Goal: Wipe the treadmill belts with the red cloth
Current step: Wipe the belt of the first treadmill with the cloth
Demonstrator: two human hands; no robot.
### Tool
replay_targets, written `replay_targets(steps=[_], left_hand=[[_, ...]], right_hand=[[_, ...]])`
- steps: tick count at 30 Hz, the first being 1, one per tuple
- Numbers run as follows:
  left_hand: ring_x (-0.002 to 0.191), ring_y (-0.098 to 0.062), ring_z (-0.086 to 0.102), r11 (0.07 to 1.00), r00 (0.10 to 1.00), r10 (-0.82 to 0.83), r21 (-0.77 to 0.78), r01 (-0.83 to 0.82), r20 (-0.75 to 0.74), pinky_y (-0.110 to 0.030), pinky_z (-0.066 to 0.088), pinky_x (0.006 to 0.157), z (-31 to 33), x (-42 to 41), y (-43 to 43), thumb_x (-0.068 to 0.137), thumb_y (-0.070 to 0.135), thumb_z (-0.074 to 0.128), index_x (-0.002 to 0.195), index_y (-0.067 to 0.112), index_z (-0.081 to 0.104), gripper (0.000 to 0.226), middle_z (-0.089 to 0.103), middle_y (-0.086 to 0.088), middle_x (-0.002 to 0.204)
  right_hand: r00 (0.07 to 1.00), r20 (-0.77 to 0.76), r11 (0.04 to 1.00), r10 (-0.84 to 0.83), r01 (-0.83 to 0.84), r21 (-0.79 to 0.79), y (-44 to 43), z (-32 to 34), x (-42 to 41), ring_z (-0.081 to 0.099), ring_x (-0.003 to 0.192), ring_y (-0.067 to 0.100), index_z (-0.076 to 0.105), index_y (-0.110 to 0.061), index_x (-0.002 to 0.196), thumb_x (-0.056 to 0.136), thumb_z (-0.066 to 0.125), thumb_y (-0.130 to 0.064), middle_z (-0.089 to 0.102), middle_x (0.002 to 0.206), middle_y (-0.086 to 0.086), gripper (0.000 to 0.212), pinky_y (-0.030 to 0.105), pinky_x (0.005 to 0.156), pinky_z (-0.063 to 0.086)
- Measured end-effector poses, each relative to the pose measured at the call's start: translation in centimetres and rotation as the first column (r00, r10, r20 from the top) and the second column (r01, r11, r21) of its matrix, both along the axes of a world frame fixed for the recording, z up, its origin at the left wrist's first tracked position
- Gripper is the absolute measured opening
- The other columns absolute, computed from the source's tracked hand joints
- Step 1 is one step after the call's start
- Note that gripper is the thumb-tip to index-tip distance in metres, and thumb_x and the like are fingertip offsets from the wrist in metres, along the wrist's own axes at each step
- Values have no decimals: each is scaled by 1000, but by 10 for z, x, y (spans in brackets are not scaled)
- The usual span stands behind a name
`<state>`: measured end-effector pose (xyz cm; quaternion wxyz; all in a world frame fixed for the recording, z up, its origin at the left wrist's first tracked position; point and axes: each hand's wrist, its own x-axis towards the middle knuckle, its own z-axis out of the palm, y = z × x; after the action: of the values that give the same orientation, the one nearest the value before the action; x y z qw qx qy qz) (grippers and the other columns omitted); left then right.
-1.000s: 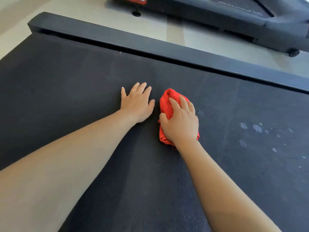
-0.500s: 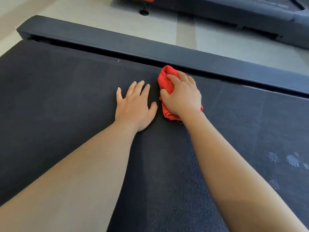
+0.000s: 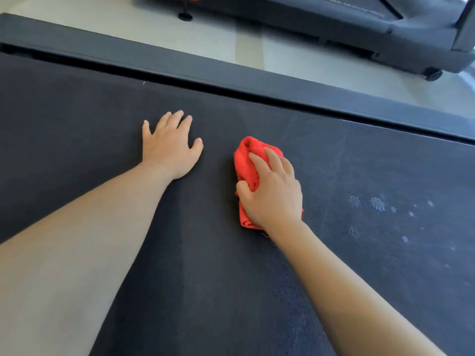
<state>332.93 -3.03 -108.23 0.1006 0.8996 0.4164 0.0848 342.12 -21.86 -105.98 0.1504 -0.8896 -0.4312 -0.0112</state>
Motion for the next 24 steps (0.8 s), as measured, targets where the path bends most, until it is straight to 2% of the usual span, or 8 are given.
replay_targets(steps=[5,11,16,24], left_hand=[[145,-25,8,998,1000,-17,-57,16,-17,-55,6,115,6,1,-34,95,43,34,147,15,25,60,15,-3,158],[146,-23,4,977,978,-206,-58,204,-19,-56,4,114,3,-3,-103,97,43,33,148,18,21,59,12,1,159],[146,-22,5,964,965,-263,-36,262,-21,-53,6,115,2,-11,-103,97,42,31,149,18,20,57,12,1,159],[144,-23,14,963,963,-271,-6,271,-2,-56,12,112,3,-3,-98,94,44,39,144,19,30,57,23,0,155]], right_hand=[[998,-41,999,-47,46,-11,-4,9,17,28,133,23,45,-30,136,84,50,-40,32,150,-7,53,43,93,44],[995,-11,995,-101,101,-14,-46,7,-19,28,135,24,46,-27,134,83,52,-40,33,150,-6,53,41,90,45],[984,-5,984,-178,178,-20,-92,2,-44,24,138,22,42,-31,138,83,53,-40,30,151,-8,57,39,92,41],[986,-14,985,-169,169,29,-50,2,-2,28,134,22,49,-26,132,81,54,-38,36,148,-5,52,43,94,42]])
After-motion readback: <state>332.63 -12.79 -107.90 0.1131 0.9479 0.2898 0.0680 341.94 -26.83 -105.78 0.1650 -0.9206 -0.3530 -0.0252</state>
